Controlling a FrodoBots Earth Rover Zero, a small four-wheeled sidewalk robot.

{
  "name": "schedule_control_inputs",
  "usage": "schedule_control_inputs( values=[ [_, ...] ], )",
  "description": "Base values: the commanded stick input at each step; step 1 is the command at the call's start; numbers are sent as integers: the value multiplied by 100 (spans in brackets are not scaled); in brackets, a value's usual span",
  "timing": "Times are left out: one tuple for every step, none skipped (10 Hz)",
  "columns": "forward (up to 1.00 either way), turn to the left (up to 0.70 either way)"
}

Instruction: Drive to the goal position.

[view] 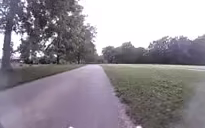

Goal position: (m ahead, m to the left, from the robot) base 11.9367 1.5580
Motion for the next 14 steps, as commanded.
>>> schedule_control_inputs(
  values=[
    [70,0],
    [70,0],
    [70,0],
    [70,0],
    [70,0],
    [70,1],
    [70,1],
    [70,3],
    [70,6],
    [70,7],
    [70,9],
    [70,10],
    [70,11],
    [70,11]
  ],
)
